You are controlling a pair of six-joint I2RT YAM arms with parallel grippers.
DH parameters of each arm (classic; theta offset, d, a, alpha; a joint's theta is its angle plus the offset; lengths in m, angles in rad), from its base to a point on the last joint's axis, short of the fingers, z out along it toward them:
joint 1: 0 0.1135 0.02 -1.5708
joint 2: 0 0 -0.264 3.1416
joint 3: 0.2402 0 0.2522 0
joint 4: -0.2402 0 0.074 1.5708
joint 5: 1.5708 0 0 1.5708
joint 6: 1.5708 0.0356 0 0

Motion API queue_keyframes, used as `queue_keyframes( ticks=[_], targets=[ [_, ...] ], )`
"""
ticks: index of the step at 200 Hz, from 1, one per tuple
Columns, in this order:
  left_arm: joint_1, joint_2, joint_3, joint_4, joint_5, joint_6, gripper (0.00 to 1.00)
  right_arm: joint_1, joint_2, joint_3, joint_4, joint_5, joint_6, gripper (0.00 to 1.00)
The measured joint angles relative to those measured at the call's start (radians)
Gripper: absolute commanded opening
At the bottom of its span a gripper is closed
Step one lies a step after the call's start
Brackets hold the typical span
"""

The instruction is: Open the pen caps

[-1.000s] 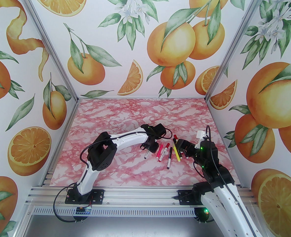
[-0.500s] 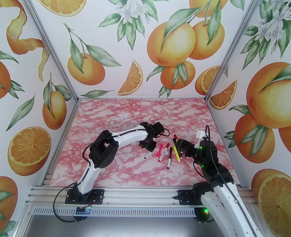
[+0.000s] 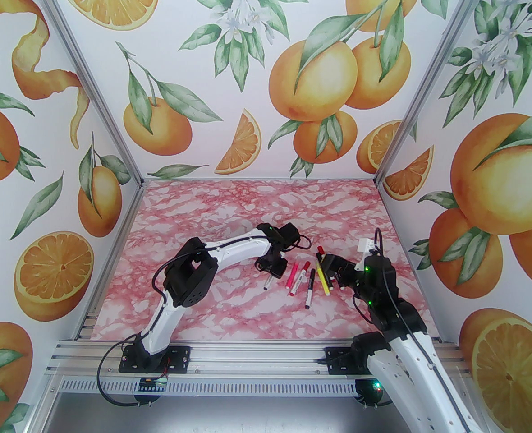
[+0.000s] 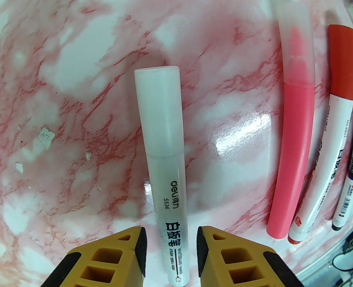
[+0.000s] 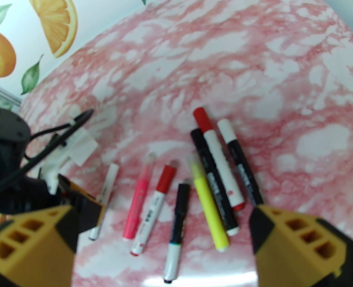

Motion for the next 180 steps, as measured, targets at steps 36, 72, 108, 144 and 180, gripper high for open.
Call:
queue_keyframes(
  ticks=[36, 72, 108, 144, 180],
  targets=[
    [-0.003, 0.002, -0.005, 0.016, -0.008, -0.017, 0.27, 0.0, 0.0, 0.0, 0.0, 0.0, 0.0, 1.0],
    [-0.011, 0.004, -0.016, 0.033, -0.029, -0.024, 0.25, 0.0, 0.009, 0.0, 0.0, 0.0, 0.0, 1.0],
    [-0.021, 0.009, -0.025, 0.038, -0.048, -0.025, 0.25, 0.0, 0.012, 0.0, 0.0, 0.0, 0.0, 1.0],
    [-0.027, 0.01, -0.028, 0.04, -0.068, -0.025, 0.23, 0.0, 0.012, 0.0, 0.0, -0.001, 0.0, 1.0],
    [-0.034, 0.009, -0.029, 0.042, -0.088, -0.024, 0.22, 0.0, 0.012, 0.0, 0.0, -0.001, 0.0, 1.0]
  ],
)
